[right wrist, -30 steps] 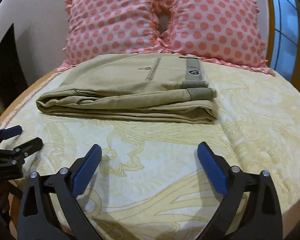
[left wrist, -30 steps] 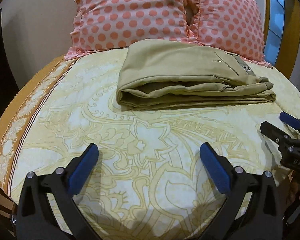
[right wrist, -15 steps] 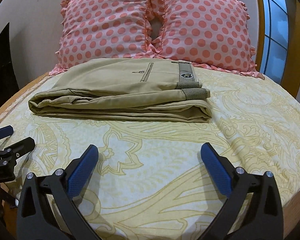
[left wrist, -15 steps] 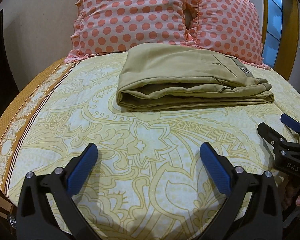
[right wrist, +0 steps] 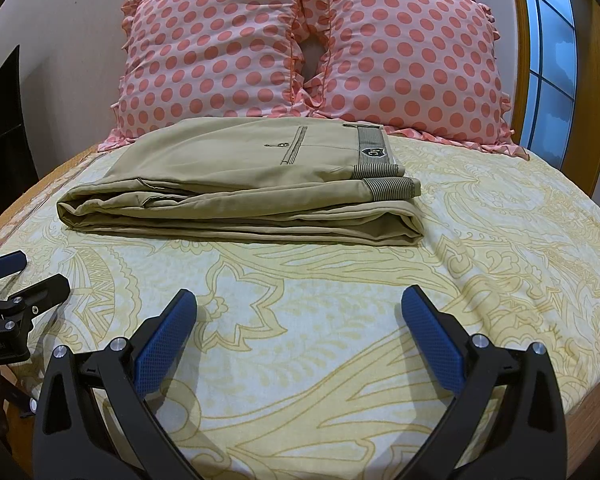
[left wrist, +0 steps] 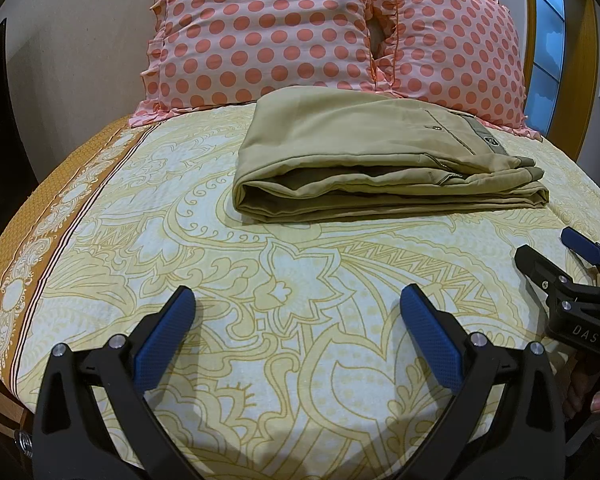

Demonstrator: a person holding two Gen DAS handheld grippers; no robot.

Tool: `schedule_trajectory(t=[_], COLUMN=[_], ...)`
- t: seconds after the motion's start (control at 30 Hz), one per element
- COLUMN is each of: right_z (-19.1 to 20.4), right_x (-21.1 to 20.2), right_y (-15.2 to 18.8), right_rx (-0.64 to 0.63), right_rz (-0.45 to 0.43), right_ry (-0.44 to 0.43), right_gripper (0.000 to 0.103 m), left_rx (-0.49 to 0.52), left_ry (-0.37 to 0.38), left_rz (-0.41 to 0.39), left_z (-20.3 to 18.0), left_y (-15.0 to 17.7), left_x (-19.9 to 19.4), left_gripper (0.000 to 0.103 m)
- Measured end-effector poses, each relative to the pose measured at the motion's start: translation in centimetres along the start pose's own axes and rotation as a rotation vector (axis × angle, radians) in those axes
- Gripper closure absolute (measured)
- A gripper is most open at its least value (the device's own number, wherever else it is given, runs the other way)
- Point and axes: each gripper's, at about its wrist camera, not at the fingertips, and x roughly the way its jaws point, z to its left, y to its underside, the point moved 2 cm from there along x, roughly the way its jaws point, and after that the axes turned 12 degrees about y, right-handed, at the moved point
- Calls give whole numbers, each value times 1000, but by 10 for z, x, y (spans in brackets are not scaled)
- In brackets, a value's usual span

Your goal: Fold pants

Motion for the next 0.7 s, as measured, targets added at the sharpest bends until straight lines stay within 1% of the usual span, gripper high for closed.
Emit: schedule_trajectory(t=[0.33, 0.7], right_z=[0, 0], right_x=[0, 0], right_y=[0, 0], right_rx=[1, 1], right_rz=[-1, -1], right_ry=[2, 2], right_gripper=[1, 1], left_rx=[-1, -1], left_ry=[-3, -2], left_rz=[6, -3], left_z=[0, 1], left_y=[0, -1], left_x=[0, 0], left_gripper=[2, 2])
